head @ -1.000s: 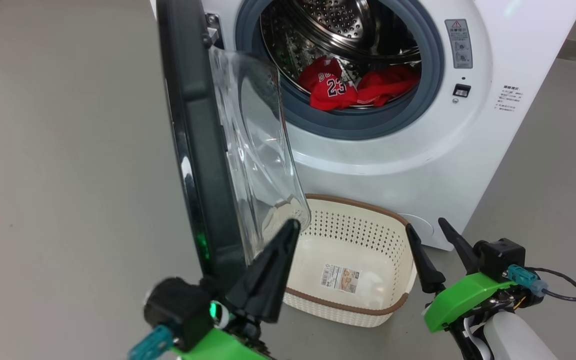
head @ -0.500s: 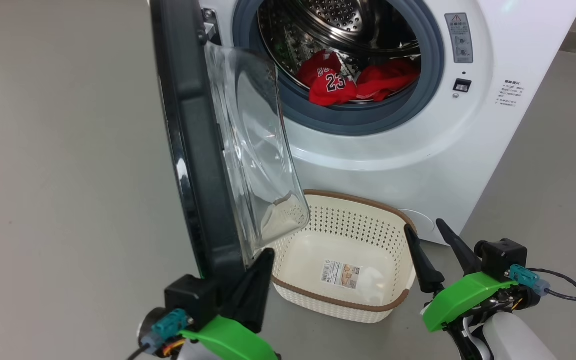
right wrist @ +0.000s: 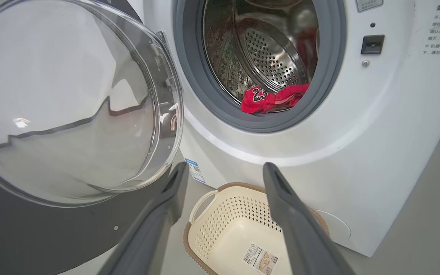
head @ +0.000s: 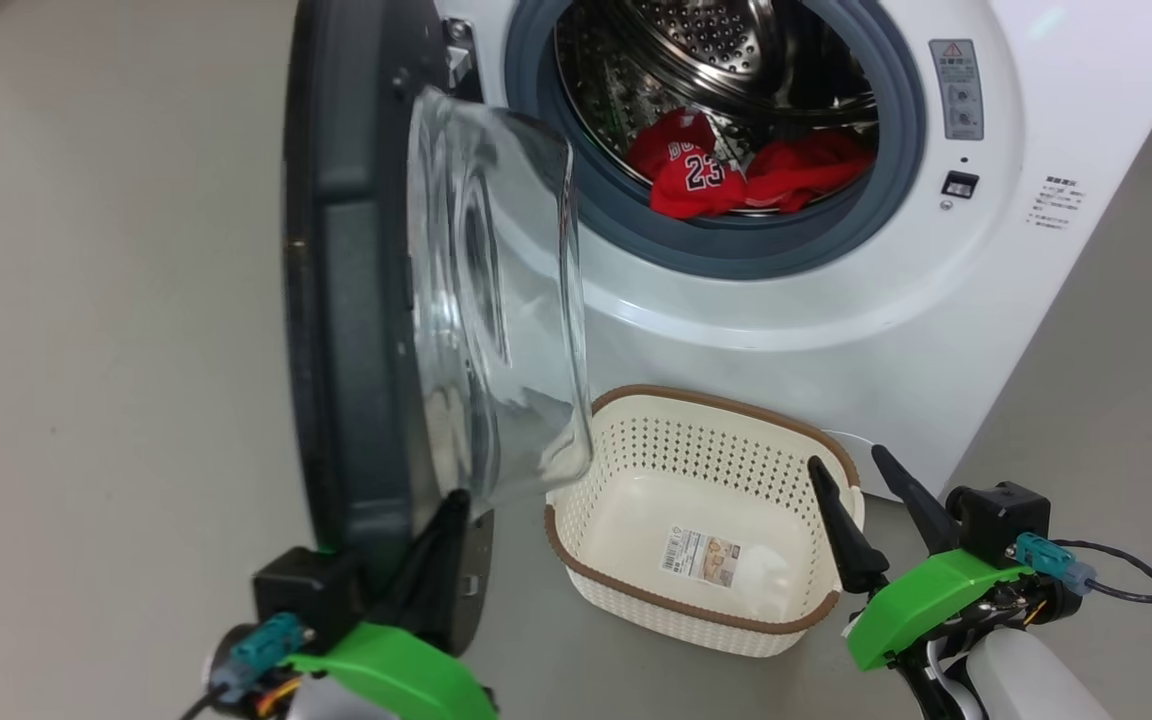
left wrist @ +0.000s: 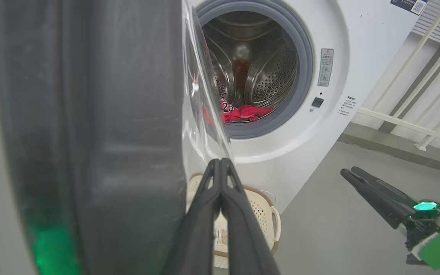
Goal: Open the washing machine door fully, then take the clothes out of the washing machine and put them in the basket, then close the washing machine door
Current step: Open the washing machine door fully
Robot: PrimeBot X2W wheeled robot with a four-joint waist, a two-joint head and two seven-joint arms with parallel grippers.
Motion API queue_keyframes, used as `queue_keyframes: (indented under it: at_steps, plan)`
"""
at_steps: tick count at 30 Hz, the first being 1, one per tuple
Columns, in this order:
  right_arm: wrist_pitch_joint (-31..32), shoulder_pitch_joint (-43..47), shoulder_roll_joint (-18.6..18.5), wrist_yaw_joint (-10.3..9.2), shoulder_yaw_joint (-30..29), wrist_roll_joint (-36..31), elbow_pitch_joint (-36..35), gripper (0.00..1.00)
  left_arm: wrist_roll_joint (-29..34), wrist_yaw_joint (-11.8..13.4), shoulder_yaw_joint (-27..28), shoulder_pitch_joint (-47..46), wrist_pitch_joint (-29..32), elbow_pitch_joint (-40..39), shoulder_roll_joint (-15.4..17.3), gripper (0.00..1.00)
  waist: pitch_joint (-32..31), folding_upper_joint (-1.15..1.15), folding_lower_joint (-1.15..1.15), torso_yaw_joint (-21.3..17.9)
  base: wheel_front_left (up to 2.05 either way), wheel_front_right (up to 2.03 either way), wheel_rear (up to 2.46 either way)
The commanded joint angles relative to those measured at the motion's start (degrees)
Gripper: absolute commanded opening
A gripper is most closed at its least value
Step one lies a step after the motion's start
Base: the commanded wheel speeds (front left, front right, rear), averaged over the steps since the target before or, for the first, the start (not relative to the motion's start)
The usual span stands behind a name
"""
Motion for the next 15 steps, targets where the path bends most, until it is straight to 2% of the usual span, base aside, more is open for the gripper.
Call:
queue_keyframes:
  at_steps: [1, 15]
  plan:
    - [-0.38, -1.82, -0.08, 0.37, 1.39, 0.20, -1.11, 1.00, -0.29, 1.03, 3.58, -0.41, -0.52, -0.82, 1.92, 0.00, -0.22, 0.00, 0.00, 0.44, 0.00, 0.00, 0.00]
    - [-0.38, -0.96, -0.63, 0.37, 1.97, -0.60, -0.98, 1.00, -2.46, 3.78, 12.11, 0.70, -1.83, -0.34, 6.68, 0.00, -0.11, 0.00, 0.00, 1.20, 0.00, 0.00, 0.00]
